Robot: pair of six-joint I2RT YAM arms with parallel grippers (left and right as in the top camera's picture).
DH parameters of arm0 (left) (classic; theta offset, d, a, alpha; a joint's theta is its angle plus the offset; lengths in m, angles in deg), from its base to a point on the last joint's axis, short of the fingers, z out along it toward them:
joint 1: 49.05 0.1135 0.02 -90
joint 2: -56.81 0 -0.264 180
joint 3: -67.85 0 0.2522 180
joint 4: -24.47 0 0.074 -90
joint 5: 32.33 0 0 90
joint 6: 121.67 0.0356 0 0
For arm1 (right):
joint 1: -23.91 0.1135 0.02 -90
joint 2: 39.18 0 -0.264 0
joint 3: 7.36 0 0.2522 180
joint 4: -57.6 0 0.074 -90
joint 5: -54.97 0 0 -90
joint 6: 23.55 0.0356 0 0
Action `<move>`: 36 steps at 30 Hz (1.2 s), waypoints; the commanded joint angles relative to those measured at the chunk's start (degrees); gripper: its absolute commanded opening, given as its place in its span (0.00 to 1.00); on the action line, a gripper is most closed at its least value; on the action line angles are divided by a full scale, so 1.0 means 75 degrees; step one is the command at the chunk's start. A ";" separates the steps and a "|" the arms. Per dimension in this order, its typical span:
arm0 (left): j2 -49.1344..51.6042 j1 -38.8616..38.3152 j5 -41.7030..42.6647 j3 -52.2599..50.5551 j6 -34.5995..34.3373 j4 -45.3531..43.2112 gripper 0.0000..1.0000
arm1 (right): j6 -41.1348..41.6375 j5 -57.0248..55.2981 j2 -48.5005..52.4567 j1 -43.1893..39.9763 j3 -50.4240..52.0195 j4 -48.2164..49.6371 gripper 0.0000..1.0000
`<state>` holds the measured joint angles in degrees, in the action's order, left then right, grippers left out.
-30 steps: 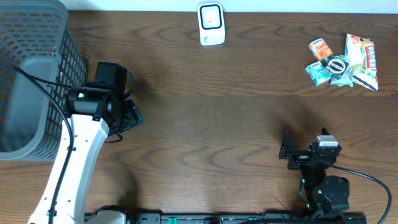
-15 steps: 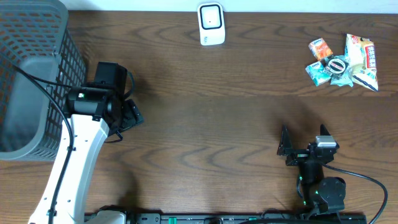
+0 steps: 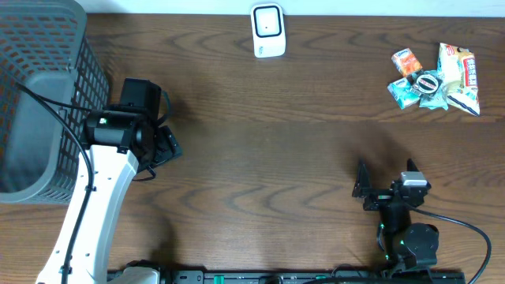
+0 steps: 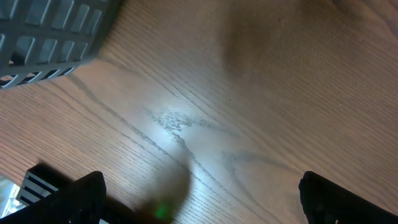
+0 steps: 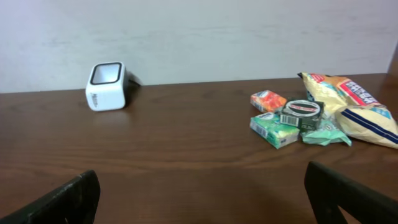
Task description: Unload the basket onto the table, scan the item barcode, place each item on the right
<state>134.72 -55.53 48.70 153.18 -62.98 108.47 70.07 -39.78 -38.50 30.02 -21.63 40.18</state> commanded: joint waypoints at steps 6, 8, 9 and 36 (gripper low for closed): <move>0.0015 0.0026 -0.0073 -0.0015 -0.0041 0.0020 0.98 | -0.0067 0.0082 -0.0052 -0.0574 0.0029 -0.0044 0.99; 0.0015 0.0026 -0.0073 -0.0015 -0.0041 0.0020 0.98 | -0.0102 0.0079 -0.0052 -0.0676 0.0029 -0.0050 0.99; 0.0015 0.0026 -0.0073 -0.0015 -0.0041 0.0020 0.98 | -0.0105 0.0079 -0.0052 -0.0708 0.0029 -0.0052 0.99; 0.0015 0.0026 -0.0073 -0.0015 -0.0041 0.0020 0.98 | -0.0615 0.0114 -0.0052 -0.0702 0.0029 -0.0079 0.99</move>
